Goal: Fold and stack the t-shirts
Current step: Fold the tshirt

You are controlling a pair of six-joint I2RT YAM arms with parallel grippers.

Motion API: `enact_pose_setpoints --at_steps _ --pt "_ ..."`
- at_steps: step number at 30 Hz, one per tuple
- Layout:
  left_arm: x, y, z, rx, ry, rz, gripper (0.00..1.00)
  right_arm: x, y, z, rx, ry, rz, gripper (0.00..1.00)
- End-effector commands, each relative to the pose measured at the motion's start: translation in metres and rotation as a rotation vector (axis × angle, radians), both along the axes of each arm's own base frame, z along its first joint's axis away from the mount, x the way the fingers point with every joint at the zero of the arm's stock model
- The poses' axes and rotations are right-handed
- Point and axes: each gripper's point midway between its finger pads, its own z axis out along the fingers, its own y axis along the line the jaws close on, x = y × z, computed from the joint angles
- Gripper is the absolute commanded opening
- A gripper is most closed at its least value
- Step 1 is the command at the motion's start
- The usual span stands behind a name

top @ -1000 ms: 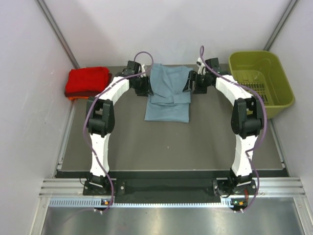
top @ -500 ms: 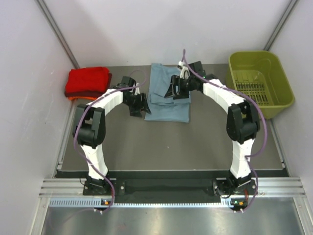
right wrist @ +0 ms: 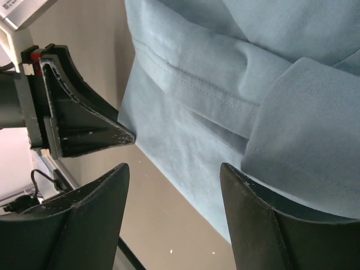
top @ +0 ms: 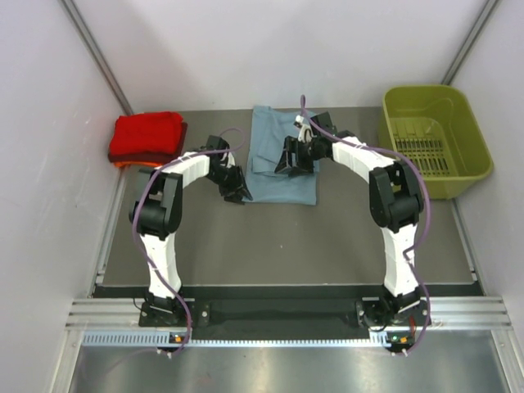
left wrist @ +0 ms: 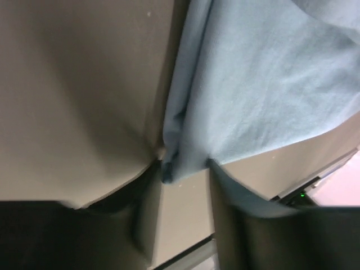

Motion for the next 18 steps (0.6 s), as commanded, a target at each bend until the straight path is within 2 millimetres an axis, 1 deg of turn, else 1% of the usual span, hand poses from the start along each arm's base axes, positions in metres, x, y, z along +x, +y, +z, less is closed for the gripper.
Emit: enact_pose_setpoints --at_steps 1,3,4,5,6,7,9,10,13,16,17,18 --pt "0.013 -0.008 0.001 -0.046 -0.023 0.01 0.38 0.011 0.01 -0.003 0.014 -0.034 0.012 0.65" --pt "0.013 -0.007 0.0 -0.041 -0.018 0.014 0.22 0.015 0.013 -0.004 0.013 -0.043 0.013 0.65" --pt "0.01 -0.007 0.0 -0.037 -0.008 0.02 0.1 0.015 0.014 -0.01 0.01 -0.036 0.015 0.65" --pt "0.009 -0.006 0.0 -0.036 -0.006 0.022 0.05 0.017 0.017 -0.009 0.016 -0.038 0.016 0.65" --pt "0.007 -0.005 0.0 -0.033 -0.002 0.022 0.0 0.016 0.017 -0.012 0.014 -0.031 0.017 0.65" --pt "0.005 -0.005 0.002 -0.033 -0.006 0.024 0.0 0.016 0.018 -0.012 0.014 -0.029 0.016 0.65" --pt "-0.001 -0.004 0.0 -0.035 0.006 0.024 0.0 0.014 0.02 -0.017 0.014 -0.012 0.021 0.65" --pt "-0.001 -0.005 0.004 -0.042 -0.003 0.024 0.0 0.012 0.021 -0.017 0.014 -0.012 0.026 0.65" --pt "-0.007 -0.007 0.006 -0.055 -0.001 0.012 0.0 0.011 0.021 -0.018 0.006 -0.011 0.022 0.65" --pt "-0.014 -0.009 0.01 -0.064 0.001 -0.002 0.0 0.021 0.017 -0.02 -0.032 -0.05 0.007 0.65" --pt "-0.017 -0.009 0.011 -0.063 0.006 -0.003 0.0 0.034 0.016 -0.012 -0.045 -0.095 -0.006 0.64" --pt "-0.019 -0.01 0.014 -0.068 0.001 -0.009 0.0 0.042 0.014 -0.011 -0.061 -0.127 -0.003 0.64"
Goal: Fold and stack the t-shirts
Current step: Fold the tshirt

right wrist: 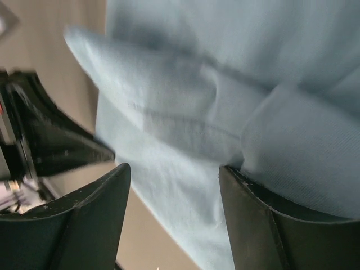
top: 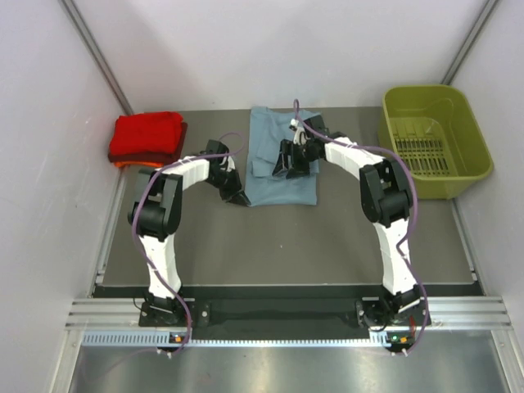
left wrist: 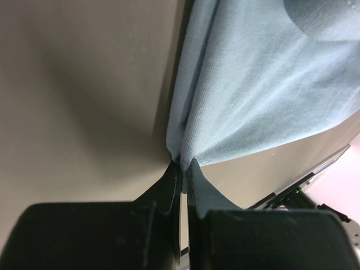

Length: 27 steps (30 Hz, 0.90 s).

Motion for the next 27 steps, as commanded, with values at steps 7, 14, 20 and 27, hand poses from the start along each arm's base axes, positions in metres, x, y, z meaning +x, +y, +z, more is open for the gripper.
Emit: enact_pose_setpoints --at_steps 7,14,20,27 --pt "-0.037 -0.005 0.023 -0.024 -0.018 -0.054 0.0 0.1 -0.002 0.061 -0.074 -0.386 -0.051 0.64" --pt "-0.049 -0.001 0.026 -0.021 -0.027 -0.048 0.0 0.083 -0.006 0.106 -0.046 -0.435 -0.043 0.65" --pt "-0.054 0.001 0.03 -0.018 -0.031 -0.037 0.0 0.026 -0.013 0.12 -0.018 -0.372 0.012 0.64" --pt "-0.065 0.005 0.033 -0.014 -0.029 -0.027 0.0 -0.04 -0.042 0.101 -0.039 -0.221 -0.008 0.65"
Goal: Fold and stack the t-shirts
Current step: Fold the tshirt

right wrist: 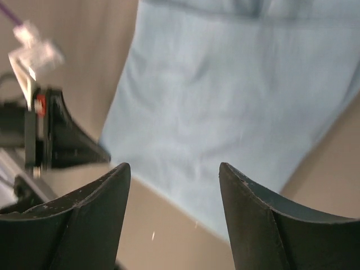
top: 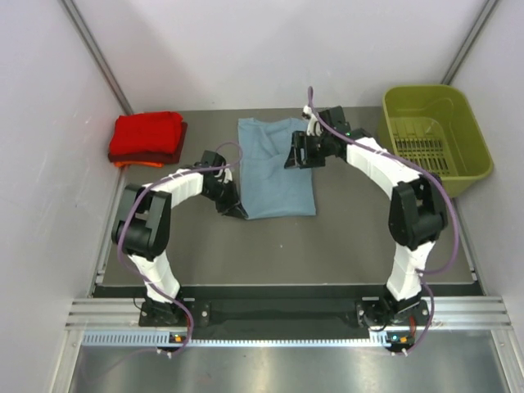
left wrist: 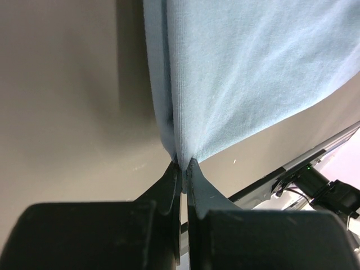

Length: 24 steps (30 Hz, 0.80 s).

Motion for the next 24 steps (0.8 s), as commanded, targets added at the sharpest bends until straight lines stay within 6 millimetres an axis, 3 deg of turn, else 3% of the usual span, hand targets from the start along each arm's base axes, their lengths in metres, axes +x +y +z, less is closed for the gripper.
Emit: enact_pose_setpoints --at_steps 1,4,7,10,24 --pt "-0.01 0.0 0.013 -0.017 -0.016 0.003 0.0 -0.04 -0.013 0.014 0.034 0.057 0.004 0.65" --pt "-0.013 -0.001 0.013 -0.032 -0.012 0.007 0.0 -0.087 -0.034 -0.031 0.05 0.259 -0.039 0.65" --pt "-0.017 -0.005 0.014 -0.036 -0.011 -0.011 0.0 -0.119 -0.049 -0.058 0.11 0.423 -0.117 0.64" --pt "-0.021 -0.009 0.017 -0.039 -0.012 -0.03 0.0 -0.135 -0.055 -0.073 0.103 0.47 -0.13 0.63" --pt "-0.027 -0.013 0.035 -0.062 -0.058 -0.07 0.0 -0.116 -0.054 -0.084 0.086 0.458 -0.153 0.65"
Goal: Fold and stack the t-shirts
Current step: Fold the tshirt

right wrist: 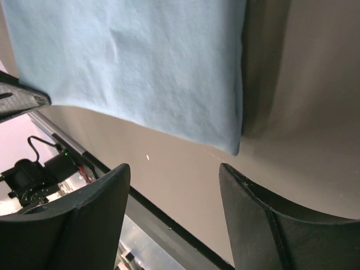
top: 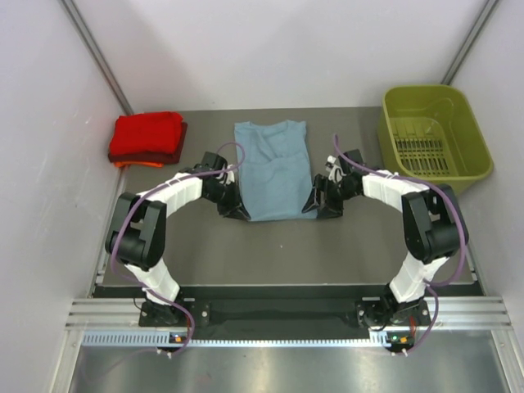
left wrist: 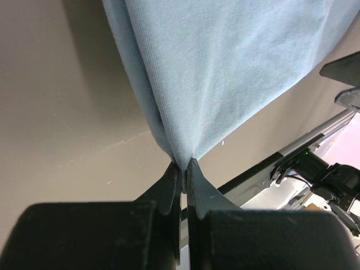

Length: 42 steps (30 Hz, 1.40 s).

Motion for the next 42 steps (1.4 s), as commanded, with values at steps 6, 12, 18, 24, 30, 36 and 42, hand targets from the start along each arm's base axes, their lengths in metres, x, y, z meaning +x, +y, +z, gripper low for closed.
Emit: enact_pose_setpoints --at_steps 6,12,18,24,30,36,42 --pt "-0.008 -0.003 0.016 -0.026 -0.026 -0.03 0.0 0.006 0.001 -0.008 -0.013 -0.007 0.0 0.65" --pt "-0.009 -0.004 0.015 -0.034 -0.02 -0.028 0.0 0.006 -0.003 -0.016 -0.038 -0.006 0.001 0.65" --pt "-0.009 -0.003 0.014 -0.034 -0.019 -0.031 0.0 0.019 -0.001 -0.026 -0.058 -0.007 0.003 0.65" --pt "-0.01 -0.003 0.014 -0.029 -0.022 -0.031 0.0 0.027 0.002 -0.025 -0.055 -0.026 0.014 0.53" --pt "-0.01 -0.001 0.015 -0.023 -0.03 -0.033 0.0 0.024 0.0 -0.022 -0.06 -0.03 0.019 0.24" --pt "-0.013 0.002 0.02 -0.015 -0.055 -0.044 0.0 0.022 -0.008 0.013 -0.052 -0.108 0.015 0.03" --pt "-0.019 0.008 0.033 -0.005 -0.132 -0.089 0.0 -0.003 -0.014 0.049 -0.028 -0.191 0.021 0.0"
